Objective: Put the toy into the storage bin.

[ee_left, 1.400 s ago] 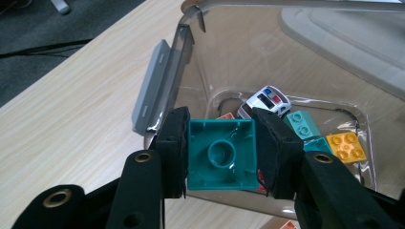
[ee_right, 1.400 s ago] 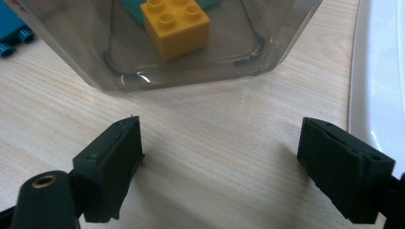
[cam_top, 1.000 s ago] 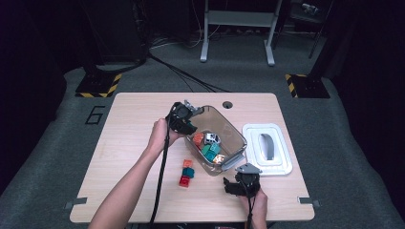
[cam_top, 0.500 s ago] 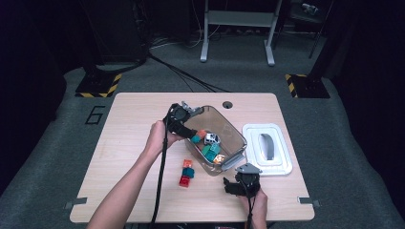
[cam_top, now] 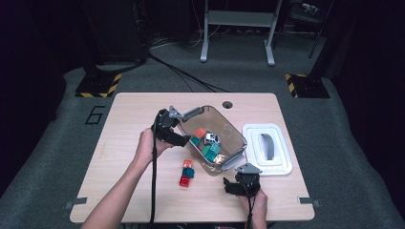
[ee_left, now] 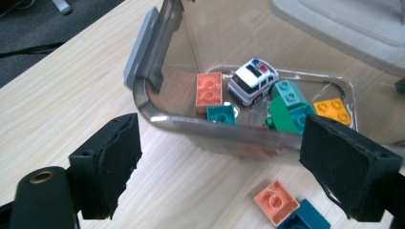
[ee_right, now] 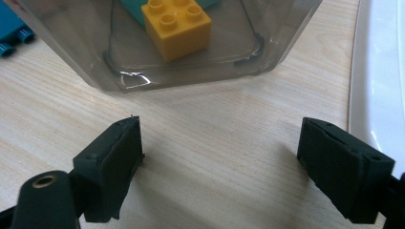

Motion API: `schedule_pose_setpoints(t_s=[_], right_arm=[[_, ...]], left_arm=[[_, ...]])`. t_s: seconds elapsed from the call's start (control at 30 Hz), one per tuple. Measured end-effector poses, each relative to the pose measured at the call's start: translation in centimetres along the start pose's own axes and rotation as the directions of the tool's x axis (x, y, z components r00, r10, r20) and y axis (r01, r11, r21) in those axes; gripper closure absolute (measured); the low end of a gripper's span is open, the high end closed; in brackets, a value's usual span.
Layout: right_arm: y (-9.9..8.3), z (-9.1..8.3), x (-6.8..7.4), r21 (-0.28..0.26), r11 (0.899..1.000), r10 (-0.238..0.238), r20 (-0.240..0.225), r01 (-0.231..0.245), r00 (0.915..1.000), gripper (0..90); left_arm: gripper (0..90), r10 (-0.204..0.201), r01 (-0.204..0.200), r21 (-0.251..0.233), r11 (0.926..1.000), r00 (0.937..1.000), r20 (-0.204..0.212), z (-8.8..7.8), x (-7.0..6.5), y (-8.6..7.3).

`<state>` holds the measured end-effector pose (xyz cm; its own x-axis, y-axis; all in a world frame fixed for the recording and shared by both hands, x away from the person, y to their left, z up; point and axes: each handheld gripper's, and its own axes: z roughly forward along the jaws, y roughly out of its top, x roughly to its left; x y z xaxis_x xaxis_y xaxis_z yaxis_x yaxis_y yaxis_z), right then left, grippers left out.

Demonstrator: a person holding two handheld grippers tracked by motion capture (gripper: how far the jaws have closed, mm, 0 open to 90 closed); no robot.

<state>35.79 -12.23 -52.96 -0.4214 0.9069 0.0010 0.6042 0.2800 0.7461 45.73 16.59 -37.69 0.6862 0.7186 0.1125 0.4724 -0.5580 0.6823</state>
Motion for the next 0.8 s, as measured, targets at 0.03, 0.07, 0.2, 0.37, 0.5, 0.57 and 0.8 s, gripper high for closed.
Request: schedule_pose_setpoints(t_s=[0.03,0.07,0.2,0.37,0.5,0.57,0.8], right_arm=[[0.0,0.0,0.0,0.0,1.0,0.003,0.002,-0.003,1.0,14.9],[0.0,0.0,0.0,0.0,1.0,0.004,0.002,-0.004,1.0,14.9],[0.0,0.0,0.0,0.001,1.0,0.003,0.003,-0.003,1.0,14.8],[0.0,0.0,0.0,0.0,1.0,0.002,0.001,-0.002,1.0,14.8],[0.0,0.0,0.0,0.0,1.0,0.001,0.001,-0.001,1.0,14.8],[0.0,0.0,0.0,0.0,1.0,0.002,0.002,-0.002,1.0,14.8],[0.0,0.0,0.0,-0.001,1.0,0.002,0.002,-0.002,1.0,14.8]], left_arm=[[12.6,-0.007,0.007,0.004,1.0,1.0,-0.001,-0.1,0.0,-0.7],[12.5,-0.008,0.008,0.005,1.0,1.0,-0.004,-0.2,0.0,-1.1],[11.1,-0.024,0.024,0.013,0.9996,0.9997,-0.008,-0.1,0.1,-2.7],[10.0,-0.048,0.048,0.022,0.9986,0.9988,-0.007,0.1,-0.1,-5.0],[8.6,-0.06,0.06,0.042,0.9974,0.9982,0.007,0.7,-0.7,-6.3],[7.4,-0.068,0.067,0.052,0.9964,0.9975,0.018,1.1,-1.2,-7.0],[4.3,-0.073,0.07,0.082,0.9942,0.9969,0.031,2.6,-3.2,-8.8]])
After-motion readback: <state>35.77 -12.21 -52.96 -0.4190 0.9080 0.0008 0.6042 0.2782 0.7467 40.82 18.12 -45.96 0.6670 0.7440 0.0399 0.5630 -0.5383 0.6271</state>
